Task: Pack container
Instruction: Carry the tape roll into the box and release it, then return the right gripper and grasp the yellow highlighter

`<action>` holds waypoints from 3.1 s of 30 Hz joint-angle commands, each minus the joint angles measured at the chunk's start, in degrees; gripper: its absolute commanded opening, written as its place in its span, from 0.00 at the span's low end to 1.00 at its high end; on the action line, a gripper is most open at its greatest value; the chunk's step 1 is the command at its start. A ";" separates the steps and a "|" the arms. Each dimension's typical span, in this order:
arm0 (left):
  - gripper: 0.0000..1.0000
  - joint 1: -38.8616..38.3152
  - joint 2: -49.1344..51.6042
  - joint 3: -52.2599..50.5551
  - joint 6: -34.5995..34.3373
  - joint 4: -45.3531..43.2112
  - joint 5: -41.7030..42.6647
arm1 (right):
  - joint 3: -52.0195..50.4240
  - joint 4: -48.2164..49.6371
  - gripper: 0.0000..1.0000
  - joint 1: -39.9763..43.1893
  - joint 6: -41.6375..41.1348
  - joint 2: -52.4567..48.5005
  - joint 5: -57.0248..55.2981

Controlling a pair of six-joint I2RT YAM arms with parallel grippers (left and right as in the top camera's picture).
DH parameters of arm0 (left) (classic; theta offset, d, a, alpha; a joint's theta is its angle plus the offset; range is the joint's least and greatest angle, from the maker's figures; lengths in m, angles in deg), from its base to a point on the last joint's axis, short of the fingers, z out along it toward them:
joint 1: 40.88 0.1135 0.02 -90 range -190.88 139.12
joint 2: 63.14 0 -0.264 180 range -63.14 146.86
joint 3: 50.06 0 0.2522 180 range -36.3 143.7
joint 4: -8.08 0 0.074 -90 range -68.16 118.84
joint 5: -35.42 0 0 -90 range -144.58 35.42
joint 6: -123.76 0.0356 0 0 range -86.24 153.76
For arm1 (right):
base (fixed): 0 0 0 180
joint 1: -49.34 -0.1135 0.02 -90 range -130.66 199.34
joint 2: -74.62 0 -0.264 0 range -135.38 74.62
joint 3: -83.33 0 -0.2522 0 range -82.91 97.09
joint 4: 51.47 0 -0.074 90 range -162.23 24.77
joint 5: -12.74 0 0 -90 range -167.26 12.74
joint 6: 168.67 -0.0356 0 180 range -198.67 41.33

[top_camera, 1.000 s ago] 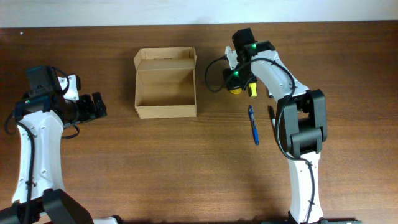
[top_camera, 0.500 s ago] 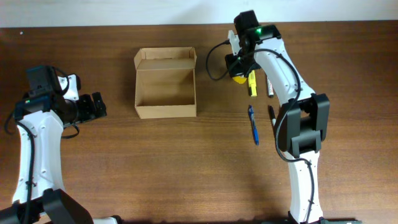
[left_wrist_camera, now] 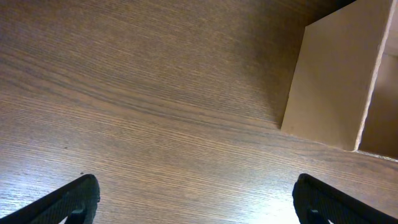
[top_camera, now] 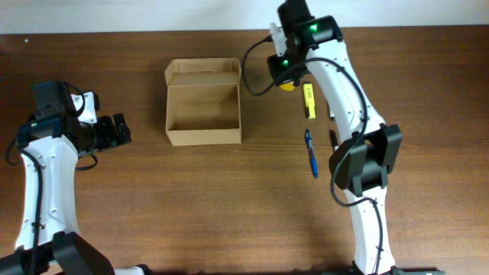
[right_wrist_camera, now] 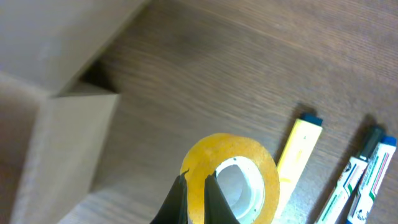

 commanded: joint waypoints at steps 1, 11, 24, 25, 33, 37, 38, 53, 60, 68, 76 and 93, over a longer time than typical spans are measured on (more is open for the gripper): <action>1.00 0.20 0.17 -0.20 1.09 0.00 0.98 | 5.99 -1.95 0.04 -4.90 1.86 1.14 -0.66; 1.00 0.20 0.17 -0.20 1.09 -0.02 0.98 | 9.31 -4.76 0.04 -18.47 3.61 1.11 -0.63; 1.00 0.20 0.17 -0.20 1.09 0.00 0.98 | -1.31 4.98 0.04 -22.14 15.80 0.55 1.79; 1.00 0.20 0.17 -0.20 1.09 0.00 0.98 | -2.49 5.90 0.04 -22.12 15.76 0.55 1.81; 1.00 0.20 0.17 -0.20 1.09 0.00 0.98 | -13.22 16.72 0.04 -22.03 16.20 0.55 1.75; 1.00 0.20 0.17 -0.20 1.09 0.00 0.98 | -17.16 21.62 0.04 -21.70 16.15 0.55 1.77; 1.00 0.20 0.17 -0.20 1.09 0.00 0.98 | -17.86 22.25 0.04 -21.68 16.15 0.55 1.77; 1.00 0.20 0.17 -0.22 1.09 0.00 0.98 | -6.95 8.61 0.04 -21.68 7.39 0.79 0.11; 1.00 0.20 0.17 -0.20 1.09 0.00 0.98 | 12.35 -4.13 0.04 -21.40 0.39 0.79 -6.03; 1.00 0.20 0.17 -0.22 1.09 0.00 0.98 | 23.71 -12.68 0.04 -18.03 -1.49 5.14 -17.16; 1.00 0.20 0.17 -0.20 1.09 -0.02 0.98 | 2.54 -7.13 0.04 -1.07 -4.44 23.21 -15.63; 1.00 0.20 0.17 -0.20 1.09 0.00 0.98 | -34.42 13.40 0.04 14.67 -6.36 21.09 0.87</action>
